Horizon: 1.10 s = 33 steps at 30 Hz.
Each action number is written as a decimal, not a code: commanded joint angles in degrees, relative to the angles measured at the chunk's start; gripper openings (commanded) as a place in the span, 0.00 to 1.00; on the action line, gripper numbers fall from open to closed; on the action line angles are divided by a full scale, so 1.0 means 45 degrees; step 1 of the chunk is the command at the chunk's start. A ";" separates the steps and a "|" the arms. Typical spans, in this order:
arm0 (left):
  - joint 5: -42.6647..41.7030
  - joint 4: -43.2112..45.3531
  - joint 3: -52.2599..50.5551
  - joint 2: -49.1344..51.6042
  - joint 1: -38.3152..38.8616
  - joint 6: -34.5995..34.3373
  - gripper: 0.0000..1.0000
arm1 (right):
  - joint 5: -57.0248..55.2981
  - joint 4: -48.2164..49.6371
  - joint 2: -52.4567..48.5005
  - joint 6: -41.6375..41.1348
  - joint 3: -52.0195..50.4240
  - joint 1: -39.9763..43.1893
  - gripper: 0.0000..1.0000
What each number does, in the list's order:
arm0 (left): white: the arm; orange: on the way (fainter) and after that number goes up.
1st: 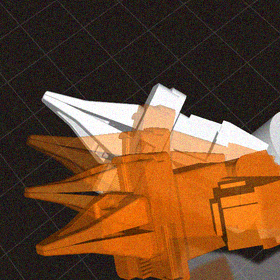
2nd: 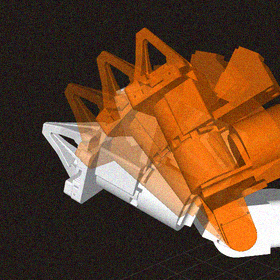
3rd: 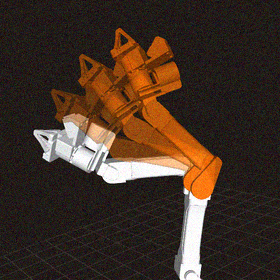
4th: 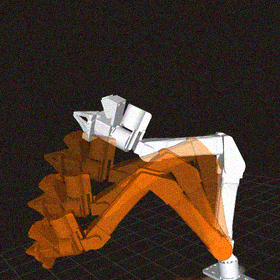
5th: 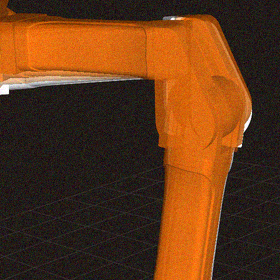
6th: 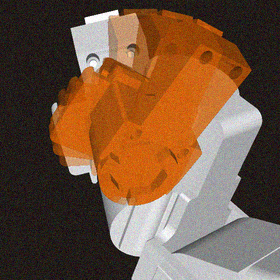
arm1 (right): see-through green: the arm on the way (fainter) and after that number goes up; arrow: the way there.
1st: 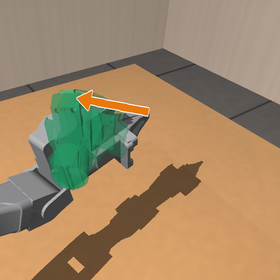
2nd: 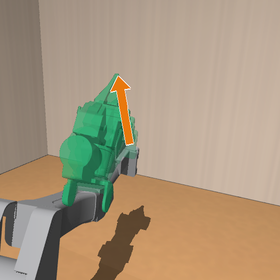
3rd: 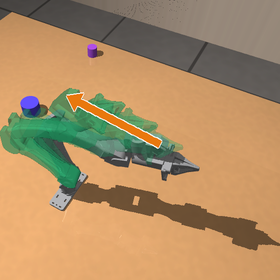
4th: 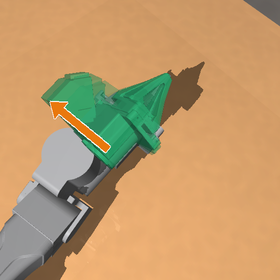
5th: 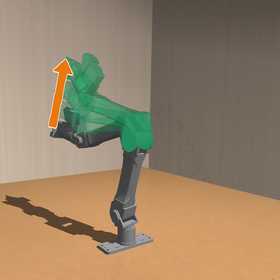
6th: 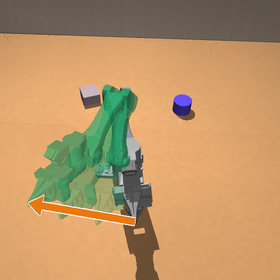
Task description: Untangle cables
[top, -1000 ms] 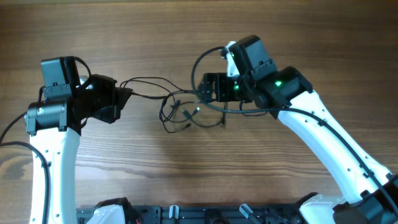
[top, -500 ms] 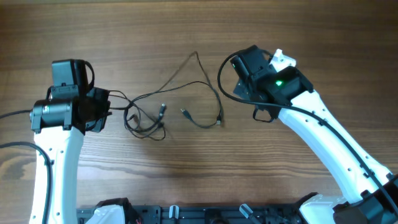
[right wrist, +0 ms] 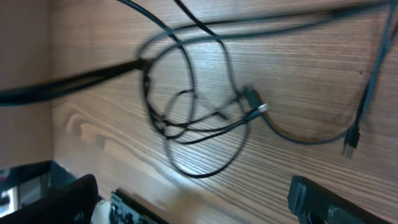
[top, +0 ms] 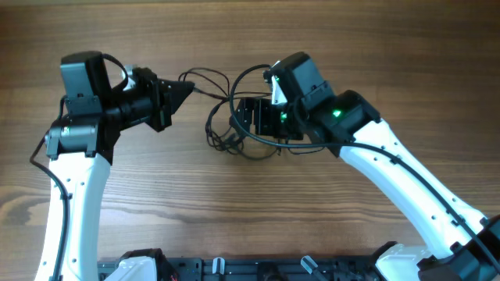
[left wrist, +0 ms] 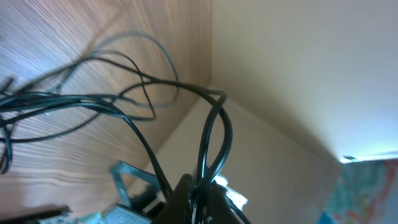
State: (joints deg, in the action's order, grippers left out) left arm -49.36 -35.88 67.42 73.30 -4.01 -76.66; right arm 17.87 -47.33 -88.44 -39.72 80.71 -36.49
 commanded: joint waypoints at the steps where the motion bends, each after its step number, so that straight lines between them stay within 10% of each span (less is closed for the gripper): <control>1: -0.1676 0.0962 0.0073 -0.0063 0.0034 -0.2050 0.04 | -0.2045 0.0044 -0.0306 -0.1991 0.0034 -0.0423 1.00; 10: -0.3424 0.0996 0.0073 -0.0350 0.0034 -0.4444 0.04 | -0.4843 0.0311 -0.0486 -0.5265 0.0034 -0.0641 1.00; 33: -0.2293 0.1933 0.0068 -0.0719 0.0000 -0.5187 0.04 | -0.2905 0.1282 0.0568 -0.2885 0.0034 -0.0908 1.00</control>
State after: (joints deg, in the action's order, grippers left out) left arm -58.96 -27.38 67.37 70.91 -4.01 -99.59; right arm 4.69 -41.17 -85.06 -53.87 80.71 -39.88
